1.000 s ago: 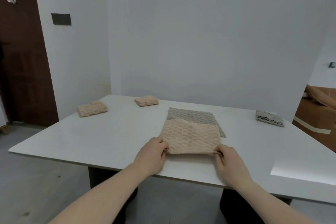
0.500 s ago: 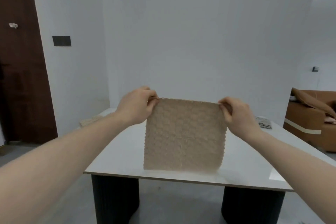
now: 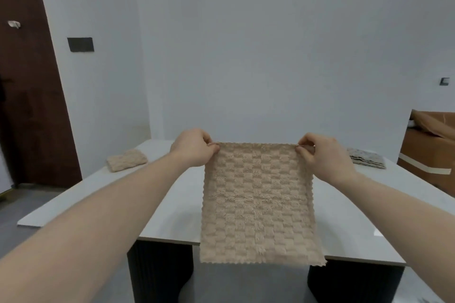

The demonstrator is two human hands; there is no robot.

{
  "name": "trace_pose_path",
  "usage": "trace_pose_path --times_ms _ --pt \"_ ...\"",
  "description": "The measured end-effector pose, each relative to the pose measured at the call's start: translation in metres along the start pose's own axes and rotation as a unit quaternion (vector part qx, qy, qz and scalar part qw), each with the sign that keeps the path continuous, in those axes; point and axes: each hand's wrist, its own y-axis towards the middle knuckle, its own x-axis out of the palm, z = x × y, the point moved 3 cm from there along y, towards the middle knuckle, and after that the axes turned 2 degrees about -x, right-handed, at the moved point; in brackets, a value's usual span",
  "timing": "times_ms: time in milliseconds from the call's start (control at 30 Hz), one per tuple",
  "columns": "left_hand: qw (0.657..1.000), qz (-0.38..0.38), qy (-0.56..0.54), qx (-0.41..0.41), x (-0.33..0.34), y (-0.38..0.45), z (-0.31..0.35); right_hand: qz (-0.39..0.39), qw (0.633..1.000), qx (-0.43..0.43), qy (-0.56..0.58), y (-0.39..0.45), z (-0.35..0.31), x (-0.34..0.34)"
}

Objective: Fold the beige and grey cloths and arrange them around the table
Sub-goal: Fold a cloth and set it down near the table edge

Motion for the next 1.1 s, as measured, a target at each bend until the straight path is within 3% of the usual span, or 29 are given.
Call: trace_pose_path --times_ms 167,433,900,1100 --pt "0.996 -0.031 -0.05 -0.071 0.038 0.012 -0.017 -0.038 0.999 0.03 0.01 0.002 0.017 0.035" --pt "0.983 -0.025 -0.139 -0.116 0.072 0.032 -0.022 -0.017 0.999 0.043 0.008 0.009 0.029 0.066" --pt "0.968 -0.005 -0.218 -0.126 0.094 0.043 -0.02 -0.009 0.999 0.032 0.008 0.024 0.04 0.075" --pt "0.967 -0.043 -0.209 -0.14 0.094 0.033 -0.026 -0.046 0.999 0.006 -0.001 0.007 0.039 0.072"
